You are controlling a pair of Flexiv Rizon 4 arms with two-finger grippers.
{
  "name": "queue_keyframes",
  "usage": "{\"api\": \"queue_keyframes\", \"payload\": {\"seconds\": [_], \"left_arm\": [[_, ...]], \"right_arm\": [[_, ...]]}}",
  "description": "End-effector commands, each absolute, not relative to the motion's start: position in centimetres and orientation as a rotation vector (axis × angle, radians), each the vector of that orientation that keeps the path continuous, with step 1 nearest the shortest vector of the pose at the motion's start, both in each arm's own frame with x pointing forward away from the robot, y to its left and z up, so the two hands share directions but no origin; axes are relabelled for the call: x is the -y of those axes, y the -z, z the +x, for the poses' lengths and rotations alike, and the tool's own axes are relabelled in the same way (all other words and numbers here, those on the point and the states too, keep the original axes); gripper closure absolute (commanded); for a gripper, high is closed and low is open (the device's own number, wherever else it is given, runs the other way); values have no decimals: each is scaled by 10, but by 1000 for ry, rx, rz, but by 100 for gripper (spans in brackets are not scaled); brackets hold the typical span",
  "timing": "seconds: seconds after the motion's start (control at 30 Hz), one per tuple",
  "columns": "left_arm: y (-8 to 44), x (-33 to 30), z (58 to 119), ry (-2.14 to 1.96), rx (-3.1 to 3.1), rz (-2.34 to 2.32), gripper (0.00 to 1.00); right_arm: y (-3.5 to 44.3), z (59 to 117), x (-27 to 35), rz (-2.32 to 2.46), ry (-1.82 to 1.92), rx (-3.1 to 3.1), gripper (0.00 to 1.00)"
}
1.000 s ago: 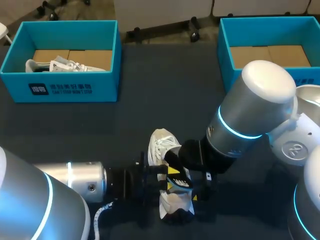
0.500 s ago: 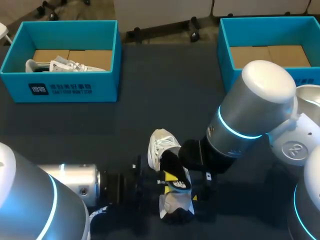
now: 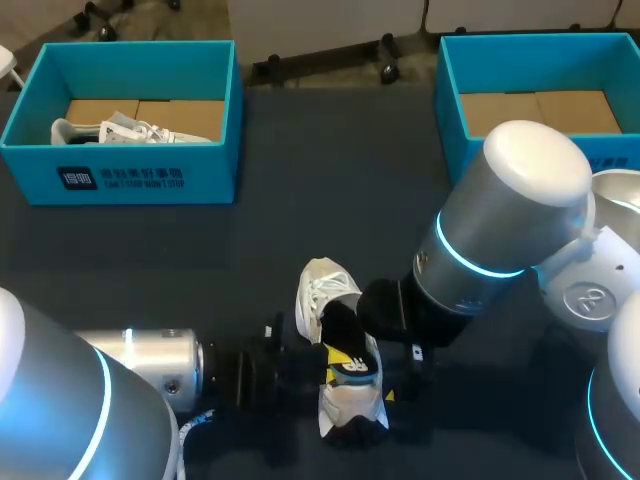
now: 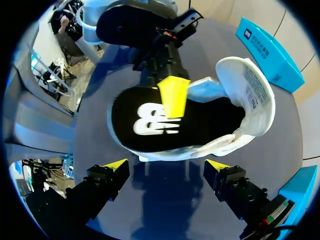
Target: Take the shoe out of the shoebox, open the shoe tongue, remove and reinsert the insole, then place the shoe into the shoebox
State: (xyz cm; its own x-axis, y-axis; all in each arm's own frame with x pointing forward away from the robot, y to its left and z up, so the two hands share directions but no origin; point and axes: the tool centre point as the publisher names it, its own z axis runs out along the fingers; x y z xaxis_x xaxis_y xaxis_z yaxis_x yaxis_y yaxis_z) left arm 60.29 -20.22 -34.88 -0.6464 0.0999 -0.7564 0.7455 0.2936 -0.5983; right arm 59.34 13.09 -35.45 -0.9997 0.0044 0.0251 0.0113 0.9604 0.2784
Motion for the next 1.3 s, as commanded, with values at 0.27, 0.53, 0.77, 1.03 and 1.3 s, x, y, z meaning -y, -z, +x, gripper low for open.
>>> {"api": "queue_keyframes", "payload": {"seconds": [0.27, 0.53, 0.77, 1.03, 1.3], "left_arm": [[355, 210, 615, 1350, -1987, 699, 100], [341, 207, 606, 1419, -1985, 680, 71], [334, 213, 596, 1464, -1987, 697, 70], [336, 224, 596, 1468, -1999, 719, 81], [348, 227, 604, 1447, -2026, 726, 100]], "right_arm": [[356, 593, -132, -13, 438, 3088, 0], [356, 593, -132, -13, 438, 3088, 0], [356, 593, -132, -13, 438, 3088, 0], [356, 593, -132, -13, 438, 3088, 0], [356, 593, -132, -13, 438, 3088, 0]]}}
